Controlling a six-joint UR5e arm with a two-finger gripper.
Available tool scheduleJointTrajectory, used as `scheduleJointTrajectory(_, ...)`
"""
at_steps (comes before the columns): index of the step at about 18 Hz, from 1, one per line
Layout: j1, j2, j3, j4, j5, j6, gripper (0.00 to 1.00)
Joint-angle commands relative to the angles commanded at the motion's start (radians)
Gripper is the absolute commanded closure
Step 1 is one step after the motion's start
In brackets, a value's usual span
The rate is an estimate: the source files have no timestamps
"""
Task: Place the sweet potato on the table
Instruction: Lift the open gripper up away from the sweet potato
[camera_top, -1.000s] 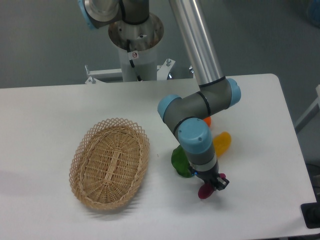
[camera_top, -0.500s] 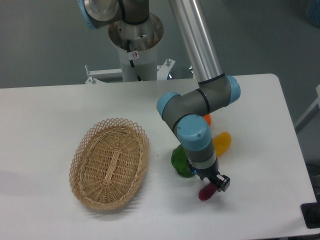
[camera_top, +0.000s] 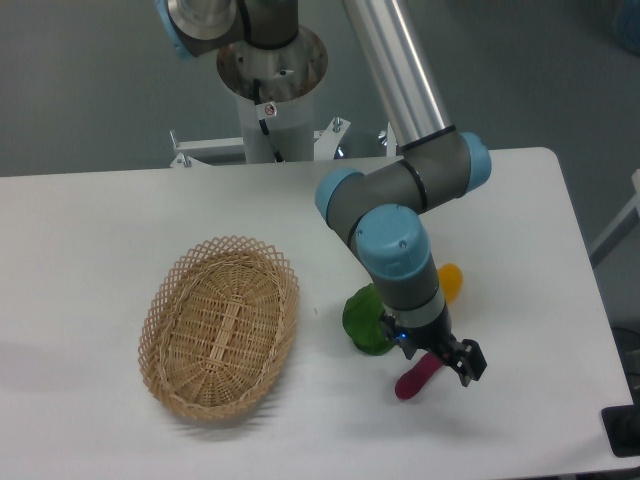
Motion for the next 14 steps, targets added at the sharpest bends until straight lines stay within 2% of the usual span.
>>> scheduleJointTrajectory(3, 0.044, 0.064, 0.005, -0.018, -0.023, 0.002, 0.00)
scheduleJointTrajectory(4, 0.061, 0.084, 0.006, -0.049, -0.034, 0.003, 0.00)
scheduleJointTrajectory(7, 0.109, 0.147, 0.029, -0.182, -0.061, 0.090, 0.00)
scheduleJointTrajectory(11, 0.176, 0.190, 0.086, -0.391, -0.095, 0.208, 0.00)
scheduleJointTrajectory(14, 0.238, 0.216, 0.098, -0.465, -0.141, 0.345, 0.00)
